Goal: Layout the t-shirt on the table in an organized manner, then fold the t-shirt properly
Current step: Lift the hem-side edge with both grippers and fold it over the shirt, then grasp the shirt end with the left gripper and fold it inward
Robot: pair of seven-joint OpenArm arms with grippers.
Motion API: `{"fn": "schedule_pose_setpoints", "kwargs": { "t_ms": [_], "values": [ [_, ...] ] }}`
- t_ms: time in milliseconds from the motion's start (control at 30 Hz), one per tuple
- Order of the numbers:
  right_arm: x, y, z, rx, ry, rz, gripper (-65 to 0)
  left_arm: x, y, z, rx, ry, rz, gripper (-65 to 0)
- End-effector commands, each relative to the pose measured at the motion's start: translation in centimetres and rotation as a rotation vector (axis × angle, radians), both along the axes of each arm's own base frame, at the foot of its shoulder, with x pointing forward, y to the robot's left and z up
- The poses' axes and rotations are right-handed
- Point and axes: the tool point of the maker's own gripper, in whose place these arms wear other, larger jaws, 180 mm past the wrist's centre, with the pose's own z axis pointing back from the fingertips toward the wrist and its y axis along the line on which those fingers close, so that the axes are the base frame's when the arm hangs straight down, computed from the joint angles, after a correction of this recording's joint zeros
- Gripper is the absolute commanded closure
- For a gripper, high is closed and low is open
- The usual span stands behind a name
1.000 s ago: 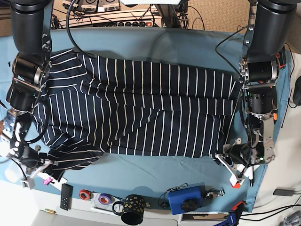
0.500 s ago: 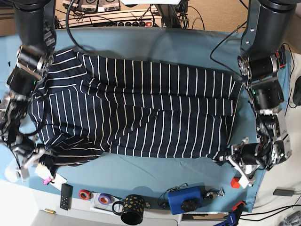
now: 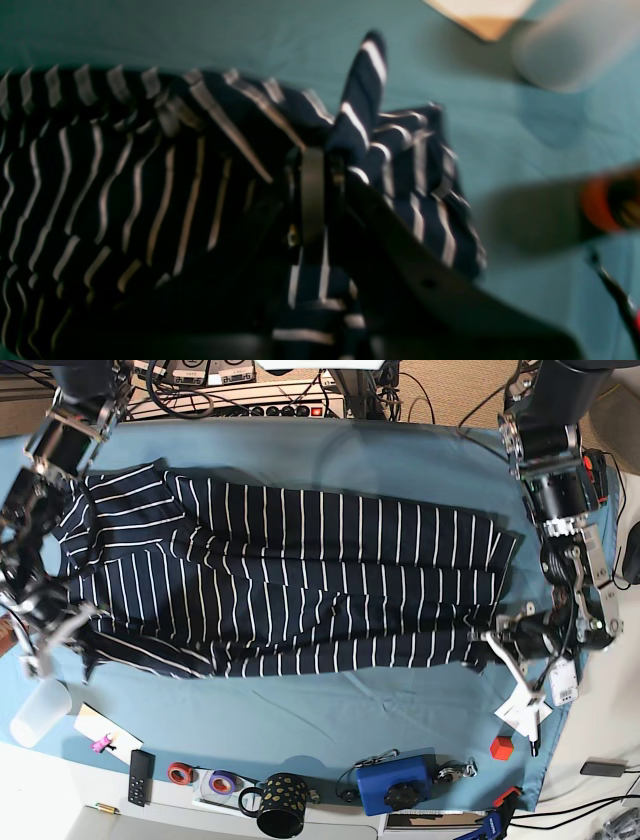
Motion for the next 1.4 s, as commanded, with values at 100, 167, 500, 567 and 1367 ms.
{"fn": "schedule_pose_setpoints", "kwargs": {
  "t_ms": [100,167,500,567,1367],
  "values": [
    [-2.5,-2.4,0.7,0.042,-0.012,-0.051,0.0,0.3,0.0,1.5,-0.007,-0.061,-0.001,0.0],
    [-4.0,-3.1,-0.1,0.049,0.019,-0.061,0.0,0.0,0.0,1.3,-0.004,-0.059,-0.002,0.0],
    [-8.0,-6.8,2.0,0.145,-0.09,-0.151,0.0,-0.6,0.0,0.9,0.001,-0.041,-0.007,0.0],
    [-8.3,-7.1,2.1,0.154,-0.101,-0.16,0.0,-0.7,0.0,0.7,0.002,-0.04,-0.007,0.0],
    [-13.8,-6.4,-0.3,-0.058,0.089,-0.15,0.0,-6.0,-0.6,-1.3,0.054,-0.023,-0.062,0.0]
  ]
}}
